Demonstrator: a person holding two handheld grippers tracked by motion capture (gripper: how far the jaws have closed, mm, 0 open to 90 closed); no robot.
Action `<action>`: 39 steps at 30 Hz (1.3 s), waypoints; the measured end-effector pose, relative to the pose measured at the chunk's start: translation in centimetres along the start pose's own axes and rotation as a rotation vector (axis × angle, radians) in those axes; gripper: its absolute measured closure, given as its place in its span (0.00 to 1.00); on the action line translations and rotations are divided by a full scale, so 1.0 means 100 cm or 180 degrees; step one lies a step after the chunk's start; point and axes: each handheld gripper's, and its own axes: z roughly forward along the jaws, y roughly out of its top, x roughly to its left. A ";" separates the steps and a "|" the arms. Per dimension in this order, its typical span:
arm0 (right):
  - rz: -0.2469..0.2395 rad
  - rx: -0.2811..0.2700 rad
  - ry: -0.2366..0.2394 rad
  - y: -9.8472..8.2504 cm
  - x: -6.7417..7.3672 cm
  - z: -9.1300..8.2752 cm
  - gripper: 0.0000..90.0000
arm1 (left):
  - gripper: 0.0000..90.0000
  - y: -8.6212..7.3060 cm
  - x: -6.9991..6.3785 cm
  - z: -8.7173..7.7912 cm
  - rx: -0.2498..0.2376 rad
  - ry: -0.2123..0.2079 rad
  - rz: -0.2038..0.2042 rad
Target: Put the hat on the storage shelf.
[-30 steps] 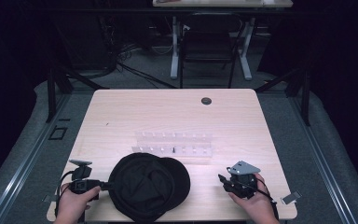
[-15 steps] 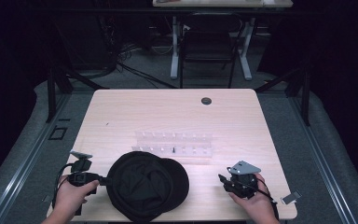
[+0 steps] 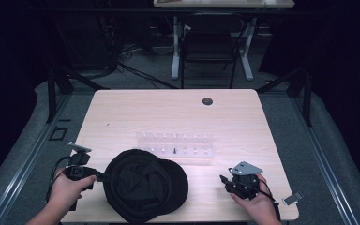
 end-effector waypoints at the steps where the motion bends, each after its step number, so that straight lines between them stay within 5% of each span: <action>1: -0.0001 0.0001 0.0000 0.000 0.000 0.000 0.61 | 0.95 0.001 -0.002 -0.001 -0.0007 0.0001 -0.0048; 28: 0.0001 -0.0016 0.0002 -0.001 -0.001 0.000 0.61 | 0.95 0.026 -0.031 -0.048 0.0134 0.0447 0.0156; 39: 0.0021 -0.0007 0.0003 -0.001 -0.001 0.000 0.61 | 0.95 0.034 -0.040 -0.068 0.0140 0.0450 0.0190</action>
